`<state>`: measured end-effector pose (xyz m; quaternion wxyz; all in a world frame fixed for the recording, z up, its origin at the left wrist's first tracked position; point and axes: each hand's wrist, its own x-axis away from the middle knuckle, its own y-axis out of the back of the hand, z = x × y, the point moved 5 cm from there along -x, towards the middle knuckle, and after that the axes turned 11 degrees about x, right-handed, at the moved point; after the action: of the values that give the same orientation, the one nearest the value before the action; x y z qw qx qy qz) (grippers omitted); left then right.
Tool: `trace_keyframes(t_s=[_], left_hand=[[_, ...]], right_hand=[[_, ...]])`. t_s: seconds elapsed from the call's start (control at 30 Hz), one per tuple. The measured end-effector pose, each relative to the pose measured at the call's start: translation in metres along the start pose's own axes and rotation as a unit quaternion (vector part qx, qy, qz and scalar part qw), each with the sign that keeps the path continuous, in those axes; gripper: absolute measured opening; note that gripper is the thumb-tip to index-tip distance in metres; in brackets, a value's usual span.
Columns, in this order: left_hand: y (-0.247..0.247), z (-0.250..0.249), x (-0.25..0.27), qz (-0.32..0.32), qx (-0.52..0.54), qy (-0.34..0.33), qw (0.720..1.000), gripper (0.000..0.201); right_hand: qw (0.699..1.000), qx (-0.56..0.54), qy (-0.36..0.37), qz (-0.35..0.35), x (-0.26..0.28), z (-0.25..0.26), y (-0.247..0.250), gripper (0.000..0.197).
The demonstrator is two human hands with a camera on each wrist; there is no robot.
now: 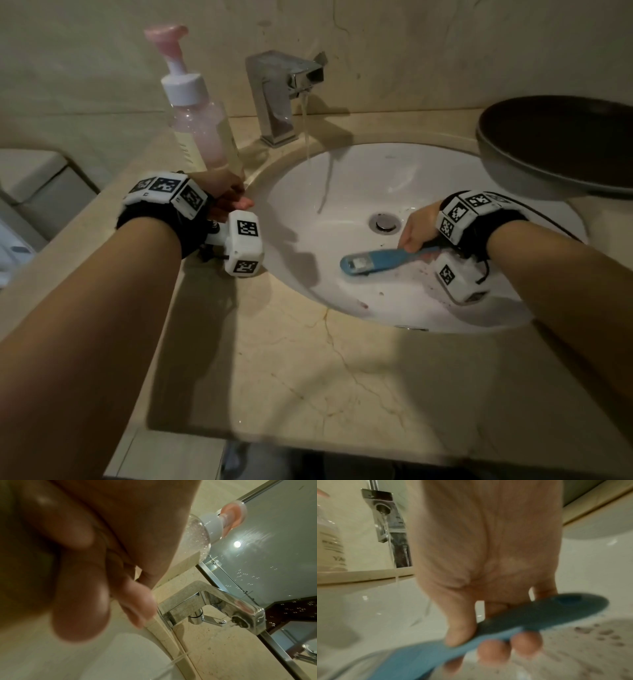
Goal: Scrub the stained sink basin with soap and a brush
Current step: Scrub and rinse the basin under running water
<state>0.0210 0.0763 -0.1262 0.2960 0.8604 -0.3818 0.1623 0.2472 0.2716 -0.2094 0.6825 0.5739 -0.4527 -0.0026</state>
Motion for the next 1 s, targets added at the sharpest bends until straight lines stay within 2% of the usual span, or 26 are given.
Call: trace_keyframes(t_s=[0.13, 0.2, 0.27, 0.33, 0.4, 0.47, 0.53, 0.7, 0.77, 0.83, 0.9, 1.0], left_hand=[[0.0, 0.0, 0.0, -0.002, -0.002, -0.001, 1.0, 0.035], [0.001, 0.0, -0.001, -0.004, 0.001, -0.001, 1.0, 0.035], [0.001, 0.001, -0.002, -0.006, 0.006, -0.001, 1.0, 0.035], [0.001, 0.0, -0.001, -0.006, 0.001, 0.0, 1.0, 0.035], [-0.001, 0.0, 0.001, -0.003, -0.01, 0.001, 1.0, 0.036], [-0.001, -0.001, 0.002, -0.001, -0.013, -0.002, 1.0, 0.036], [-0.001, -0.001, 0.003, 0.004, -0.014, -0.002, 1.0, 0.036], [-0.002, -0.001, 0.003, 0.013, -0.009, -0.008, 1.0, 0.035], [-0.002, -0.001, 0.004, 0.008, -0.011, -0.011, 1.0, 0.035], [-0.002, -0.002, 0.006, 0.004, -0.01, -0.013, 1.0, 0.035], [-0.002, -0.002, 0.006, 0.005, -0.011, -0.016, 1.0, 0.035], [-0.002, -0.002, 0.004, 0.021, 0.0, -0.014, 1.0, 0.035]], right_hand=[[0.979, -0.023, -0.087, -0.182, -0.006, -0.026, 0.023, 0.026], [0.974, -0.025, -0.059, -0.217, -0.005, -0.027, 0.029, 0.025], [0.983, -0.091, 0.048, -0.153, 0.001, -0.016, 0.028, 0.022], [0.985, -0.091, 0.138, -0.039, 0.015, 0.0, 0.021, 0.02], [0.981, -0.051, 0.165, 0.083, 0.023, 0.012, 0.008, 0.022], [0.977, -0.022, 0.145, 0.154, 0.022, 0.015, -0.003, 0.027], [0.984, -0.008, 0.107, 0.14, 0.015, 0.011, -0.002, 0.029], [0.998, 0.063, 0.002, -0.001, 0.01, 0.002, 0.012, 0.032], [0.995, 0.065, -0.008, -0.073, 0.007, 0.004, 0.02, 0.032], [0.994, 0.048, 0.003, -0.098, 0.005, 0.006, 0.026, 0.03], [0.998, 0.028, 0.044, -0.041, 0.005, 0.015, 0.024, 0.03], [0.987, 0.007, 0.102, 0.126, 0.016, 0.036, 0.006, 0.034]])
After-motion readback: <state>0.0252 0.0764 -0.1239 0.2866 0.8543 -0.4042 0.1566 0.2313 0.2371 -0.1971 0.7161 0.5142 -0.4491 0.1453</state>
